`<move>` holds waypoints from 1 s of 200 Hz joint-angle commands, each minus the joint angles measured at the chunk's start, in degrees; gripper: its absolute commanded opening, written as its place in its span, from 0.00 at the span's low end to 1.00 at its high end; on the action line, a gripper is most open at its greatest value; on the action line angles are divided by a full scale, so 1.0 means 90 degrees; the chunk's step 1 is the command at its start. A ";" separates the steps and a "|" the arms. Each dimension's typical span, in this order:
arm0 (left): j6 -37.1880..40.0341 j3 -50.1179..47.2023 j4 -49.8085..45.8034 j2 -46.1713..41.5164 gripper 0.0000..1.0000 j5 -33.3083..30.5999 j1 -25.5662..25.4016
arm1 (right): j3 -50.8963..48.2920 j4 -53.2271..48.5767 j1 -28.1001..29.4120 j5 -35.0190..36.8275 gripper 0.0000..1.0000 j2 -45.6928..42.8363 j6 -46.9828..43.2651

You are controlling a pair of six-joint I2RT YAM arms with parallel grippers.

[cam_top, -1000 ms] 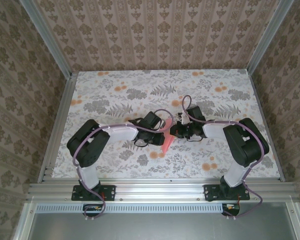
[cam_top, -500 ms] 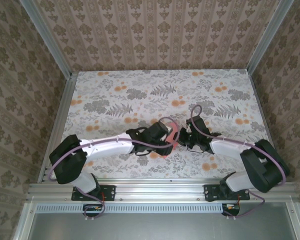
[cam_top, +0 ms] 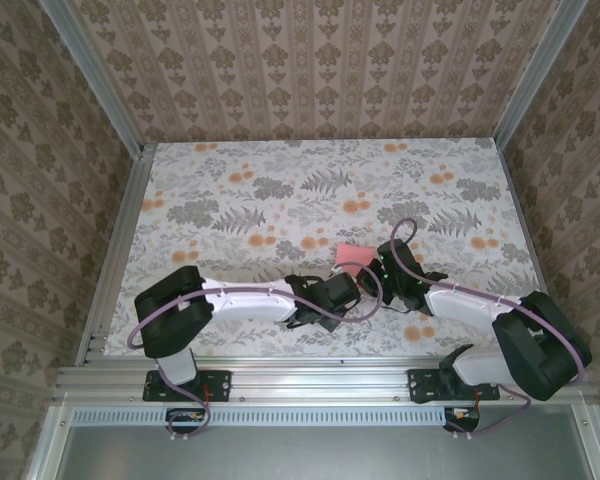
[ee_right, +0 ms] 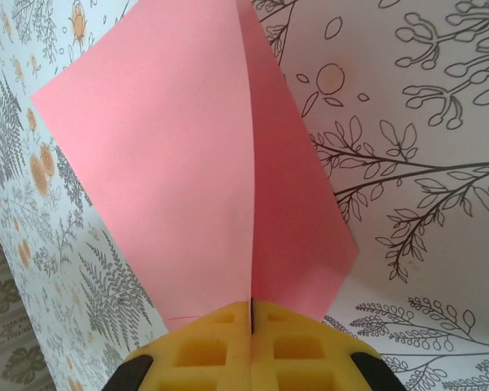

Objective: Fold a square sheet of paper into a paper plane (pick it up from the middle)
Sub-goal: Third fold the triangle at the center of the table.

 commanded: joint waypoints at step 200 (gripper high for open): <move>0.1927 -0.2160 0.3091 -0.1694 0.44 0.0780 0.0481 | 0.0059 0.1158 -0.0079 -0.0630 0.01 0.0808 0.0756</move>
